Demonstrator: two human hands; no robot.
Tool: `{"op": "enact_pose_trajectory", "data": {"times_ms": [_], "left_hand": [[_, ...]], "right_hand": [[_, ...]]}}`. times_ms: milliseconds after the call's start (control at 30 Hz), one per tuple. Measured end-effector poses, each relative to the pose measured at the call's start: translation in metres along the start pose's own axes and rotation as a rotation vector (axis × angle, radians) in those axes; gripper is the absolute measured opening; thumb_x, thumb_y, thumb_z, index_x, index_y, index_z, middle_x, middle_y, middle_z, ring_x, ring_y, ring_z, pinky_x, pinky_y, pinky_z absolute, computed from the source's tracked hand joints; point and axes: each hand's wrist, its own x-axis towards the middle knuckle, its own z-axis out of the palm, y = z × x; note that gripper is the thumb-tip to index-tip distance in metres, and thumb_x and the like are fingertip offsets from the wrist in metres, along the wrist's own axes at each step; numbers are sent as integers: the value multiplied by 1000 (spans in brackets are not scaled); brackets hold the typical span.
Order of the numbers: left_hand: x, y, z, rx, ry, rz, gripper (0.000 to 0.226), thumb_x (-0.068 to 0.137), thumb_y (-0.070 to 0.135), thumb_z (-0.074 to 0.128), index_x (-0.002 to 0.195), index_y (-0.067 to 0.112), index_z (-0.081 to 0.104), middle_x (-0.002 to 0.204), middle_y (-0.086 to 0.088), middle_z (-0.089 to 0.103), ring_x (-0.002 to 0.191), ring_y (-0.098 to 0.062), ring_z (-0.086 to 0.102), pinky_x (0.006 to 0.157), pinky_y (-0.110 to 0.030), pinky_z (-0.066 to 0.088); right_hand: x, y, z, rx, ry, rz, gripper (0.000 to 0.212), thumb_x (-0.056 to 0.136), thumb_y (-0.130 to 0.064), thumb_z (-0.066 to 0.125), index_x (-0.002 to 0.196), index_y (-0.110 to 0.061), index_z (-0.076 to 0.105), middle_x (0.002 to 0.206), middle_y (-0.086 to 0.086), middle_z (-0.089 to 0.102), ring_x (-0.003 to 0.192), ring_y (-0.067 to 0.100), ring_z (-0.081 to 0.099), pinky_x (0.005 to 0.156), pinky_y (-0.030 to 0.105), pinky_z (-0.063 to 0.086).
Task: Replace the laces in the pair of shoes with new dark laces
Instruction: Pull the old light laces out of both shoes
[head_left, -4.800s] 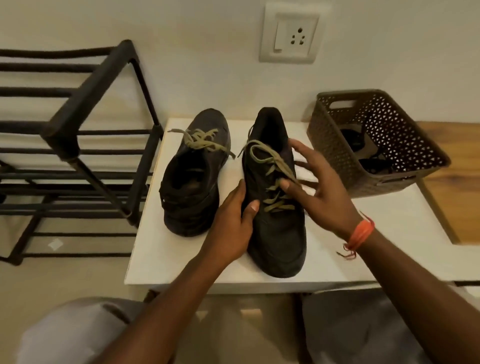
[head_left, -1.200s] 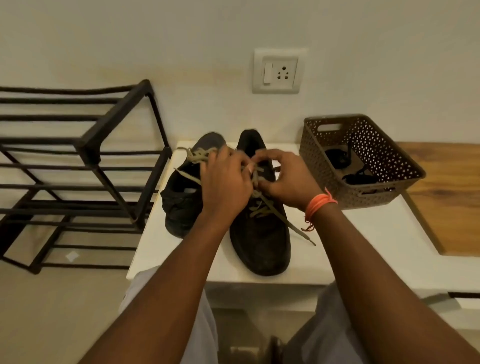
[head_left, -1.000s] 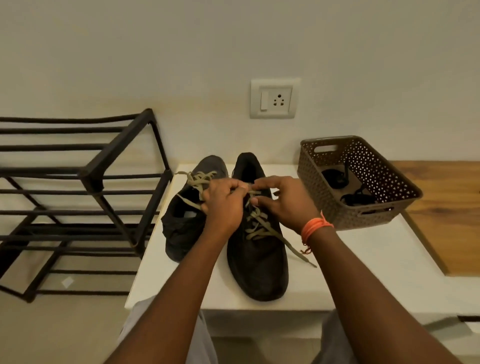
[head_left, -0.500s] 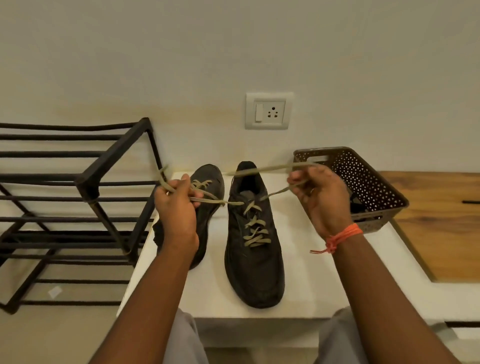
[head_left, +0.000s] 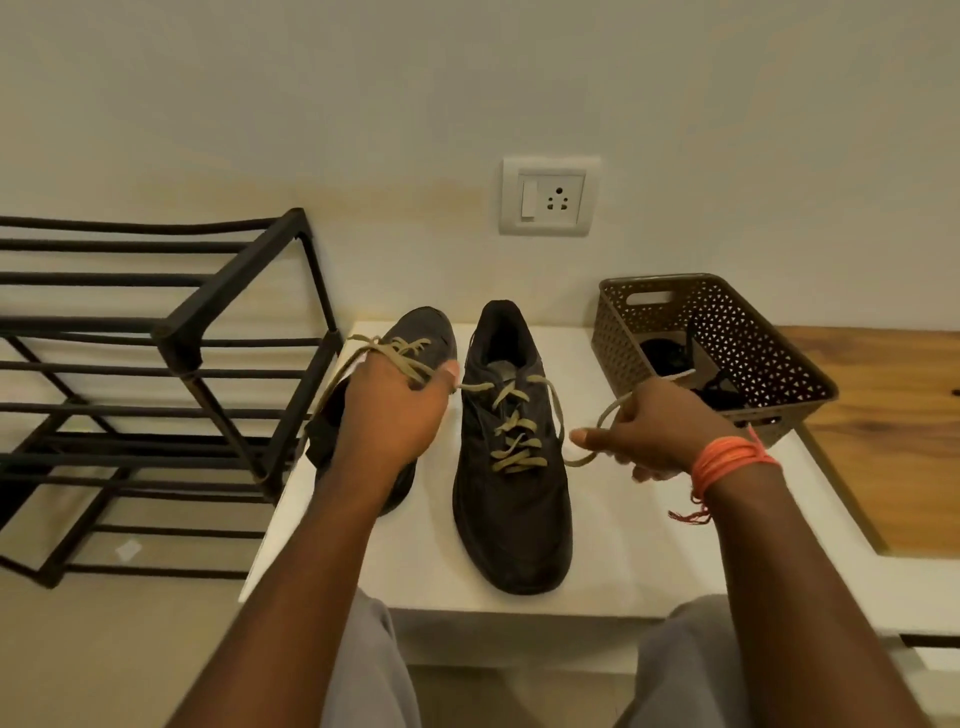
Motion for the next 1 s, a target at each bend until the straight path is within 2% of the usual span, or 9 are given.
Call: {"op": "enact_pose_trajectory", "data": {"times_ms": [67, 167, 267, 367, 433, 533, 667, 800, 1000], "left_hand": [[-8, 4, -12, 297, -182, -6, 43, 90, 51, 57, 93, 9, 65, 78, 2, 65, 67, -12, 61, 63, -22, 43], [-20, 18, -20, 408, -298, 9, 46, 91, 52, 54, 76, 11, 67, 63, 1, 66, 46, -7, 56, 53, -21, 43], [-27, 34, -2, 166, -256, 140, 29, 93, 38, 58, 81, 13, 66, 72, -4, 67, 51, -9, 57, 50, -20, 45], [-17, 36, 27, 106, -75, 274, 8, 97, 24, 53, 94, 21, 60, 83, 5, 60, 70, -7, 58, 58, -19, 45], [-8, 31, 43, 203, -101, 293, 14, 97, 22, 50, 107, 22, 60, 94, 3, 61, 81, -13, 59, 69, -27, 50], [0, 23, 56, 310, -154, 294, 24, 97, 23, 48, 118, 22, 59, 100, 0, 61, 84, -16, 56, 71, -31, 46], [5, 17, 60, 449, -92, 402, 23, 99, 32, 46, 114, 25, 62, 90, 3, 63, 78, -15, 57, 70, -30, 45], [12, 11, 59, 274, -138, 401, 18, 96, 35, 53, 102, 27, 68, 80, 9, 64, 73, -8, 58, 60, -23, 43], [9, 4, 56, 158, 149, 344, 17, 98, 29, 51, 104, 20, 63, 81, 5, 61, 74, -12, 57, 61, -26, 44]], "right_hand": [[-7, -7, -6, 95, -11, -42, 38, 82, -42, 72, 78, -4, 67, 74, 6, 72, 63, 17, 70, 66, 32, 58], [-2, -14, -3, 173, 275, -255, 21, 78, -32, 78, 78, -15, 66, 77, 0, 69, 71, 14, 67, 73, 38, 58], [13, -19, 17, 252, 426, -431, 24, 78, -28, 79, 99, -22, 69, 99, -7, 65, 90, 9, 60, 82, 36, 55], [30, -23, 30, 207, 313, -541, 59, 76, -22, 79, 130, -29, 57, 129, 2, 50, 120, 19, 47, 103, 34, 43], [38, -26, 33, 160, 195, -537, 68, 77, -21, 77, 138, -33, 48, 145, 8, 35, 134, 27, 35, 105, 33, 33], [48, -24, 36, 201, 110, -559, 62, 79, -22, 76, 136, -27, 51, 137, 9, 44, 126, 25, 45, 99, 26, 37], [52, -19, 39, 238, 161, -567, 52, 76, -19, 78, 124, -22, 57, 123, 7, 58, 112, 22, 54, 98, 36, 48], [53, -9, 39, 320, 191, -573, 54, 69, -29, 84, 116, -26, 58, 120, -2, 60, 110, 16, 57, 95, 37, 51], [52, 8, 30, 454, 219, -519, 49, 62, -31, 90, 101, -26, 61, 114, -12, 63, 111, 9, 58, 95, 38, 52]]}}
